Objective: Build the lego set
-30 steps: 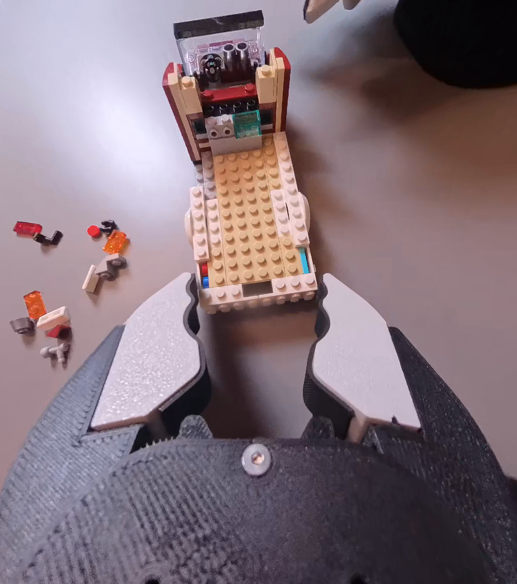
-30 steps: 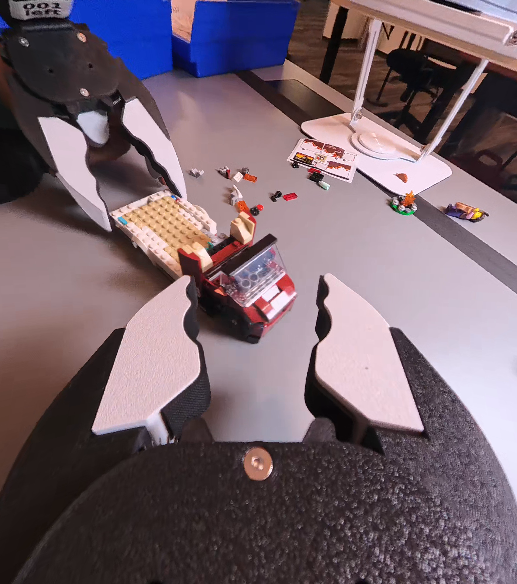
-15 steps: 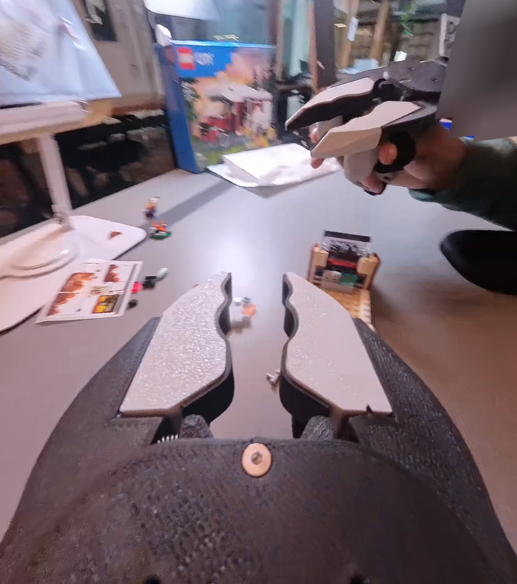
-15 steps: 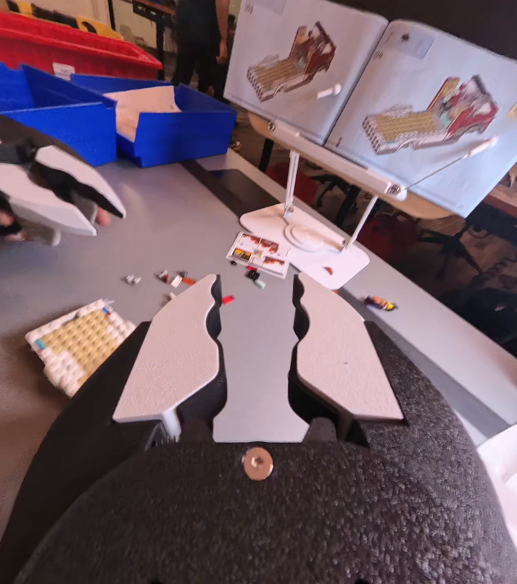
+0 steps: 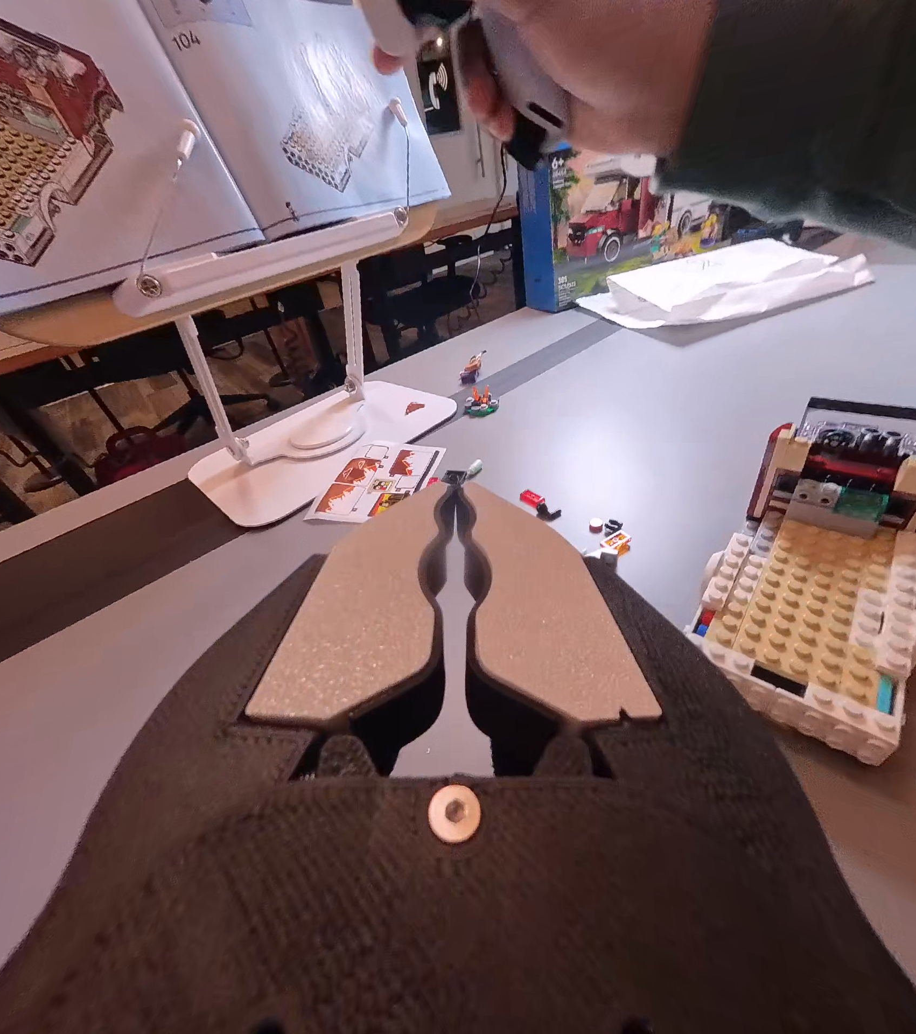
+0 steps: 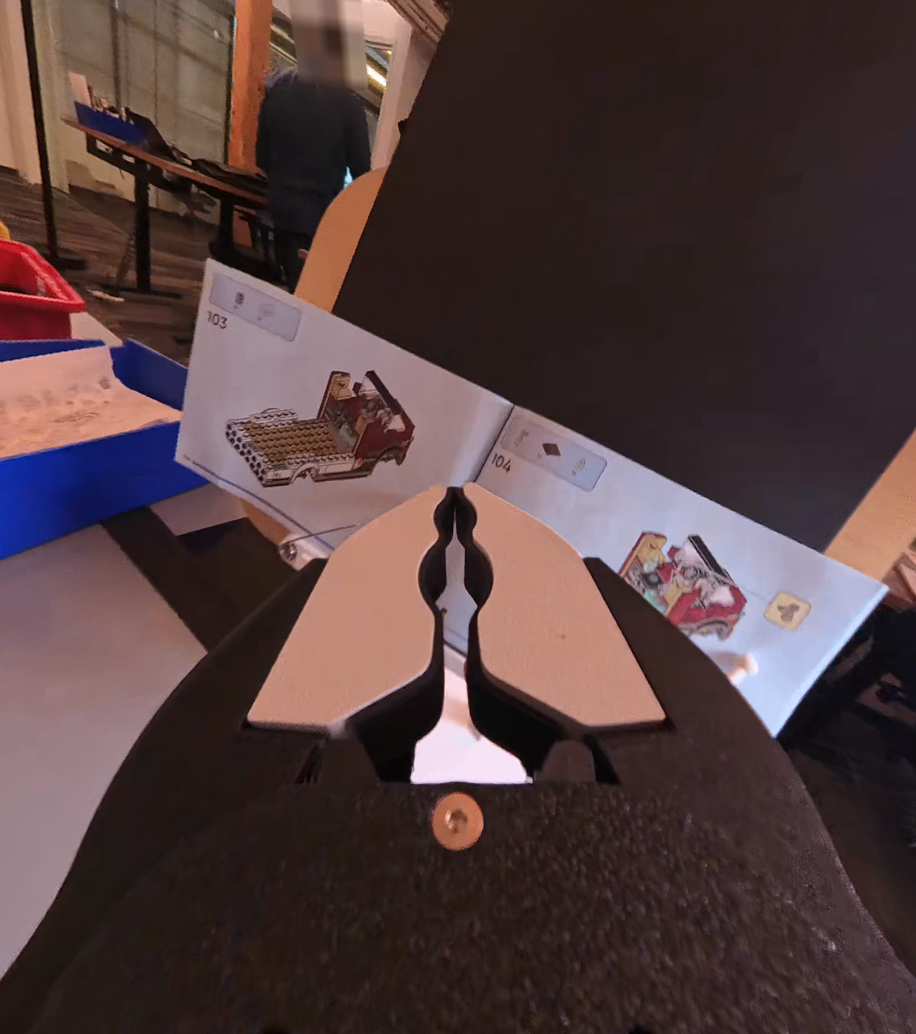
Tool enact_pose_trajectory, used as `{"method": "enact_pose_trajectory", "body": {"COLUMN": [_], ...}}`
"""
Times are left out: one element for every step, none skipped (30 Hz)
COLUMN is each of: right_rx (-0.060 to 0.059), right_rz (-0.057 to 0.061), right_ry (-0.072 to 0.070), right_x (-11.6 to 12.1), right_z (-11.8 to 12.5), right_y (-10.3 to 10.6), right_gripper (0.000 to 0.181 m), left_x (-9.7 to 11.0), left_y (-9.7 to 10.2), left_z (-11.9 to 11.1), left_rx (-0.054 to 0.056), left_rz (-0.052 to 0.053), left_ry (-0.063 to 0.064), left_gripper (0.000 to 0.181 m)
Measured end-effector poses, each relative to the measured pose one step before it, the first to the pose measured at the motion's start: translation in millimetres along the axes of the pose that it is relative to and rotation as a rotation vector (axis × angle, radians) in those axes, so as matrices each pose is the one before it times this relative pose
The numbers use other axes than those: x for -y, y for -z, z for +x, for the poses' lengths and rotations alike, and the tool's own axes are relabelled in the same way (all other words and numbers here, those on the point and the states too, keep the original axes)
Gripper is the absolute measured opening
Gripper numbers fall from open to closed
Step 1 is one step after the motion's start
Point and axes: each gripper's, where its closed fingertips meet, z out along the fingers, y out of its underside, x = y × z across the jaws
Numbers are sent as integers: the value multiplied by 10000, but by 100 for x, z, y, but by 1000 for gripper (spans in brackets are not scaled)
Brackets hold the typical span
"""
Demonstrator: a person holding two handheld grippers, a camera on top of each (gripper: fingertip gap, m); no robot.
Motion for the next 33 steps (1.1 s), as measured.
{"method": "enact_pose_trajectory", "body": {"right_rx": [-24,-32,-47,-60,-6,43,60,8,-24,8,40,62,34,10,20,10,-18,-15,-11,-18,-3,16,3,11,22,20,1,-13,1,-6,-21,-27,-44], "right_rz": [-53,-98,-119,-69,-24,7,39,38,0,-21,40,100,80,43,52,50,20,-2,12,35,14,-28,-10,20,14,17,16,3,-1,1,-3,2,27], "right_ry": [13,-43,-28,-41,-90,-114,-88,-42,-39,-82,-97,-60,-27,-9,-3,-8,-5,3,13,30,39,35,25,17,7,-9,-21,-15,-7,2,8,5,1], "right_x": [70,-48,-121,-130,-145,-123,-107,-123,-194,-239,-165,-76,-70,-92,-96,-86,-103,-119,-72,-20,-35,-84,-49,22,32,58,32,0,-17,-31,-23,-19,29], "right_z": [303,377,427,446,362,265,199,215,227,153,95,33,57,85,64,71,106,100,75,89,60,31,33,12,-4,-22,8,9,0,8,61,89,138], "right_y": [-1219,-1134,-1039,-911,-753,-587,-440,-308,-225,-146,-59,40,100,123,162,186,188,183,184,183,122,37,4,-16,-49,-64,-73,-74,-79,-43,-24,26,76], "right_gripper": [0,0,0,0,0,0,0,0,0,0,0,0,0,0,0,0,0,0,0,0,1,1,1,1,2,2,2,2,2,2,2,2,2], "left_x": [-276,-188,-125,-71,-49,-56,-99,-153,-119,-60,-62,-83,-65,-46,-36,-23,-38,-42,-67,-73,-66,-63,-34,-20,-5,-2,-19,-3,20,19,-11,-47,-29], "left_y": [-94,-61,-27,-3,-8,-10,-37,-54,-44,-33,-29,-42,-27,-15,-9,0,-25,-35,-39,-42,-42,-39,-22,3,13,22,30,37,24,9,-11,-22,-18], "left_z": [-81,-104,-123,-115,-147,-124,-88,-42,-55,-36,-4,-2,11,-3,3,4,1,11,1,4,-32,-59,-81,-67,-67,-65,-62,-47,-42,-37,0,10,3], "left_rx": [24,19,18,11,28,24,1,-15,-3,-10,-20,-17,-15,0,-8,-12,-10,-18,-23,-19,-2,7,21,17,9,14,24,23,15,6,-6,-10,-3], "left_rz": [-80,-51,-26,-8,0,-4,-19,-44,-34,-11,-15,-26,-22,-15,-13,-7,-5,-10,-21,-18,-19,-23,-5,9,7,8,0,4,14,12,0,-16,-9], "left_ry": [-121,-45,44,86,75,49,35,30,21,15,22,17,4,-4,3,21,22,20,25,32,36,36,36,44,45,28,9,1,5,14,16,7,3], "left_gripper": [0,0,0,0,0,0,0,0,0,0,0,0,0,0,0,0,0,0,0,0,0,0,0,0,0,0,0,0,0,0,0,0,0]}}
